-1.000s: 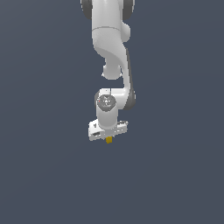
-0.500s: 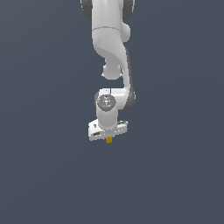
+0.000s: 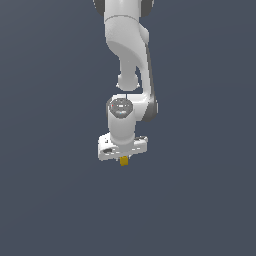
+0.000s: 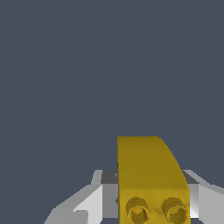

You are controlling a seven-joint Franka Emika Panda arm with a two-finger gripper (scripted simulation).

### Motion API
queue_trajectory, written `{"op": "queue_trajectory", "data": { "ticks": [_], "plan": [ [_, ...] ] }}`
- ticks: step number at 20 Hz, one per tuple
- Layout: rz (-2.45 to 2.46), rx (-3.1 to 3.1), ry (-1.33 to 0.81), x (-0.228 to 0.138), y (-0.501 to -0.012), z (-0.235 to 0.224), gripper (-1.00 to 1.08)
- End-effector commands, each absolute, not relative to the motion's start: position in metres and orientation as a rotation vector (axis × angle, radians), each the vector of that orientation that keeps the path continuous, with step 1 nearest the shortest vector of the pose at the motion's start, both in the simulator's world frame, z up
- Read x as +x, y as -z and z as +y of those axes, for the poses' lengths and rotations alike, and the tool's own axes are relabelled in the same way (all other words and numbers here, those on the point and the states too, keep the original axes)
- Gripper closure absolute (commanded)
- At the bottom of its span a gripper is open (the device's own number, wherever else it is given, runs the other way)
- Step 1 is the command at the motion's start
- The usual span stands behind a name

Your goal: Pick up the object and move it to a goal position.

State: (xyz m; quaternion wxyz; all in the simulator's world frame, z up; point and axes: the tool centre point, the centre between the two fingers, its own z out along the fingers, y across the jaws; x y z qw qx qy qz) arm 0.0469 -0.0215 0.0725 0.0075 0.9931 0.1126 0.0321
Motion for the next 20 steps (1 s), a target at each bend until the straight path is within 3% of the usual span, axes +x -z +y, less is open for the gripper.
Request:
{"op": "queue_trajectory", "data": {
  "ticks": [1,14,20],
  "plan": [
    [0.323,3.096,-0.164,0.063,-0.104,-0.023,1.08],
    [0.100,2.985,-0.597,0.139,-0.350,-0.037,1.08],
    [0.040,2.938,-0.711,0.147,-0.421,-0.041,1.08]
  ]
}}
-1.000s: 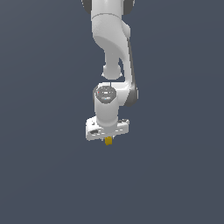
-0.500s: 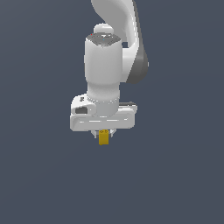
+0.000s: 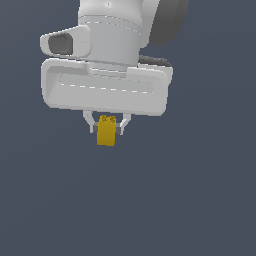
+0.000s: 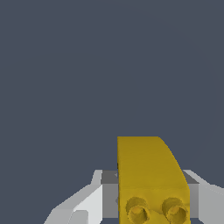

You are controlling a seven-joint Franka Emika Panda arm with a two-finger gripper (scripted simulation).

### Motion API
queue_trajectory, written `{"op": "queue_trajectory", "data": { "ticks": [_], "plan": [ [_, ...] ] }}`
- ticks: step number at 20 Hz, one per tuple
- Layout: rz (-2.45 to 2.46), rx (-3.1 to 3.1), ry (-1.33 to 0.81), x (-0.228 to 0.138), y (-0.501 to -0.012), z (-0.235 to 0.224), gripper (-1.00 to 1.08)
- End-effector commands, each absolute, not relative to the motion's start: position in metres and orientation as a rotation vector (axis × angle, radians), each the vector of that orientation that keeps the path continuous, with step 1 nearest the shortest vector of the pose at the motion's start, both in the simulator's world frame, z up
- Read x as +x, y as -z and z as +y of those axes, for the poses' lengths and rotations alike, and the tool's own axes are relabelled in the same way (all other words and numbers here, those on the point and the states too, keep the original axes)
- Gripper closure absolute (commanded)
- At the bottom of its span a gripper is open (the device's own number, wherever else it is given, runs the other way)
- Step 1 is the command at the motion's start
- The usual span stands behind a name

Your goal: Pick up the object and move it to a goal position.

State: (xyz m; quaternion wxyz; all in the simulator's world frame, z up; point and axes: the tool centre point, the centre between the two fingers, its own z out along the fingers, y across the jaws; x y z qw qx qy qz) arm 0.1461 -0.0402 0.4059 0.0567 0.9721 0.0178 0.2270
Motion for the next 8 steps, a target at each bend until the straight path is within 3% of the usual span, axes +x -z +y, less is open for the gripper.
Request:
{"op": "queue_trajectory", "data": {
  "ticks": [1,8],
  "plan": [
    [0.034,2.933,-0.723,0.148,-0.428,-0.042,1.08],
    [0.014,2.916,-0.759,0.149,-0.452,-0.043,1.08]
  ]
}}
